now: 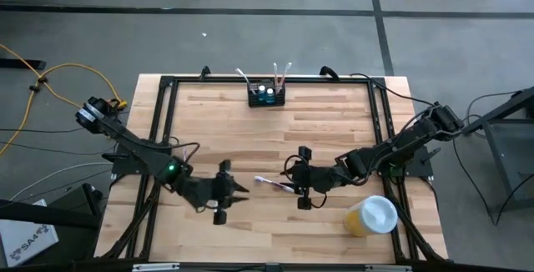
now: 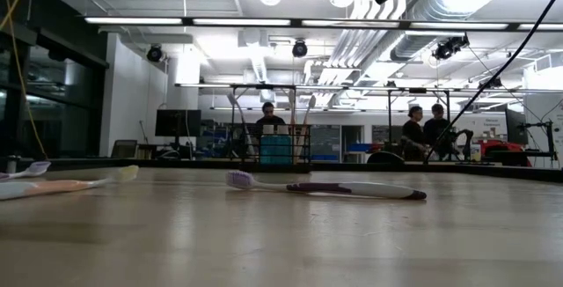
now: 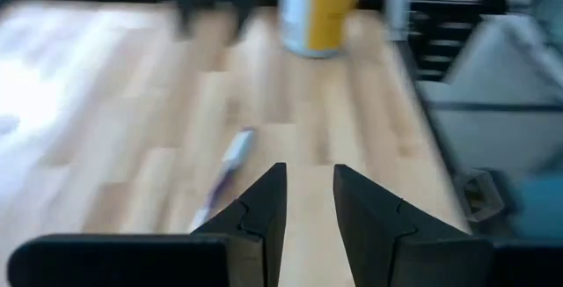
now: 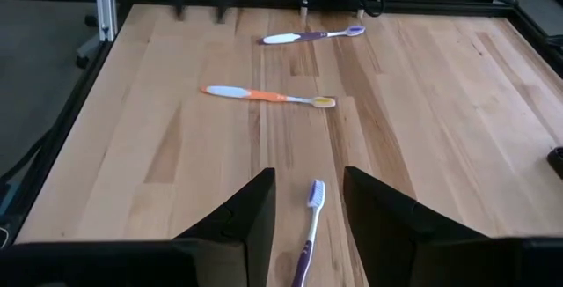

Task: Pick & Place toothbrushing station
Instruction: Put the left purple toothbrush into the wire organizer

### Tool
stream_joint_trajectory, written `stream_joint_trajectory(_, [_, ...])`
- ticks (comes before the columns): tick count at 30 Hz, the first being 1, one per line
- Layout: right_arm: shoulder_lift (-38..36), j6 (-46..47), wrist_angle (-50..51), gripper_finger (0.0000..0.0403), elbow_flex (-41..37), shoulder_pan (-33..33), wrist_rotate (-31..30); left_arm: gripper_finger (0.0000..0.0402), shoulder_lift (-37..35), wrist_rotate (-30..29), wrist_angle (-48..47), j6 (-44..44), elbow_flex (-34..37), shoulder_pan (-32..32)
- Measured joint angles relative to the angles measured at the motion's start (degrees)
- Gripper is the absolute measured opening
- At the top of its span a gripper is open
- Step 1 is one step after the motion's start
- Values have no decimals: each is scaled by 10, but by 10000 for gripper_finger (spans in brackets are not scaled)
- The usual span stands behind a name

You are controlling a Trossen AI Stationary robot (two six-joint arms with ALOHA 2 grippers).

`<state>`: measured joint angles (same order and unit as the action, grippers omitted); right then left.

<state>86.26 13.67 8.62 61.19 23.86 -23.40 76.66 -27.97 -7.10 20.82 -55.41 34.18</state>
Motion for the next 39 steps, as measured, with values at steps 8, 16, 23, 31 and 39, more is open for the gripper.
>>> stream_joint_trajectory(8, [0,0,1,128,0,0,0,90,-33,-209,11,135,88,71])
stream_joint_trajectory(16, [0,0,1,128,0,0,0,90,-114,-233,-139,367,126,115])
stream_joint_trajectory(23, [0,0,1,128,0,0,0,90,-176,-214,-436,734,126,152])
stream_joint_trajectory(31, [0,-3,3,128,0,0,0,90,-144,-73,-579,1081,126,178])
stream_joint_trajectory(39, [0,-19,1,128,0,0,0,90,-108,57,-586,1200,126,158])
